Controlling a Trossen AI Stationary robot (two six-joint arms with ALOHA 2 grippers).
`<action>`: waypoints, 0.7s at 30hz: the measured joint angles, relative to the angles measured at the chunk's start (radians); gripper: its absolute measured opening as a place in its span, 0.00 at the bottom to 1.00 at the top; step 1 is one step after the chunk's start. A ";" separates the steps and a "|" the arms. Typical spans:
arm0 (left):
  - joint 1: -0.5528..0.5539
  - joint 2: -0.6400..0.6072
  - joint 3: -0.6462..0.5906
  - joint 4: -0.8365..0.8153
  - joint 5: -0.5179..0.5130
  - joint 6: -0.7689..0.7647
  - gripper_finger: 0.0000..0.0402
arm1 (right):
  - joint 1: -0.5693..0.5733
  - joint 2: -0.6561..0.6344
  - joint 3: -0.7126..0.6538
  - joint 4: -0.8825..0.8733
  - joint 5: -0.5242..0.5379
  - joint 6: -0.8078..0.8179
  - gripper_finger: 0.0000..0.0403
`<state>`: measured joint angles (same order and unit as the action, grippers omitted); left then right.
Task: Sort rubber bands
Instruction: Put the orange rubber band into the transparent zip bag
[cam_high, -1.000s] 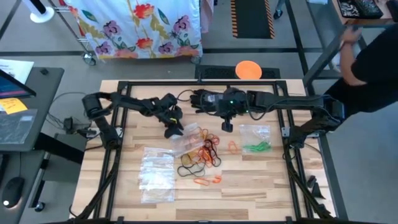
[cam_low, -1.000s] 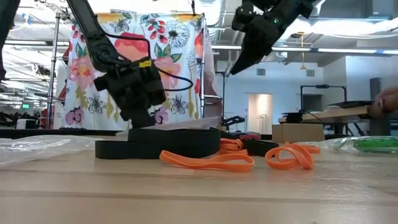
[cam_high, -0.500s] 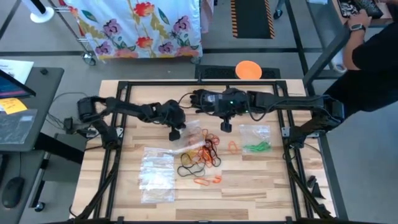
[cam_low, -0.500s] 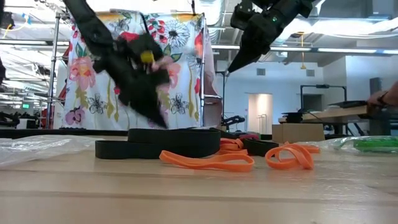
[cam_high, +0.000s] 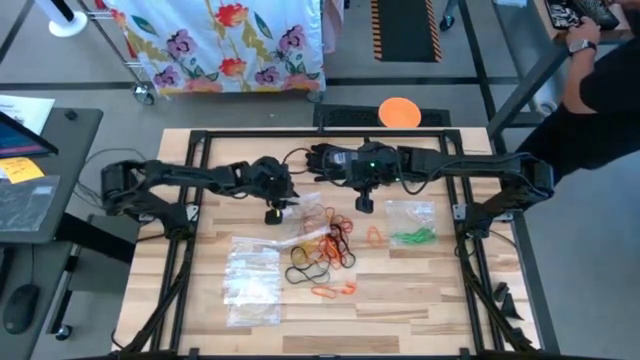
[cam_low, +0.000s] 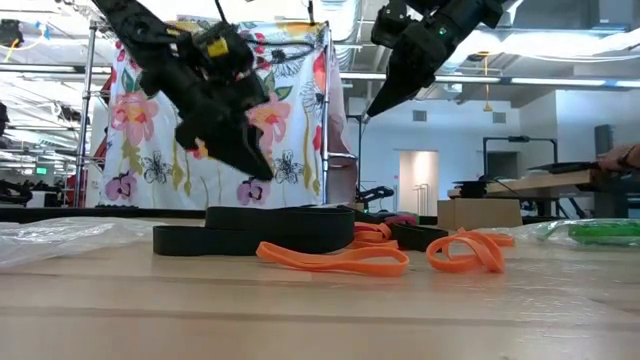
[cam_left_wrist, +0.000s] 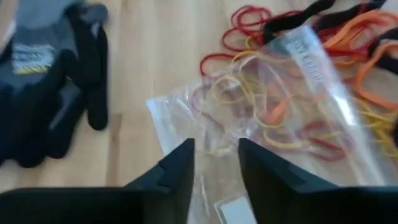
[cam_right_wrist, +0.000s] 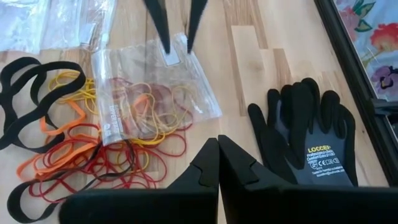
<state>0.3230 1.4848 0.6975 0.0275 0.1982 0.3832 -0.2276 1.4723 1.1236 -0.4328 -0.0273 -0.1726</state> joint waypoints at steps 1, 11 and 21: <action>0.000 0.019 0.000 0.020 -0.008 -0.015 0.36 | 0.000 0.000 0.000 0.000 0.000 0.000 0.00; 0.001 0.074 0.000 0.119 -0.101 -0.138 0.43 | 0.000 0.000 0.001 -0.001 0.000 -0.004 0.00; 0.007 0.082 0.000 0.069 -0.172 -0.222 0.43 | -0.004 0.000 0.001 0.003 0.001 -0.016 0.00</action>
<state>0.3298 1.5670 0.6975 0.0970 0.0263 0.1608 -0.2317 1.4719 1.1244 -0.4296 -0.0261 -0.1889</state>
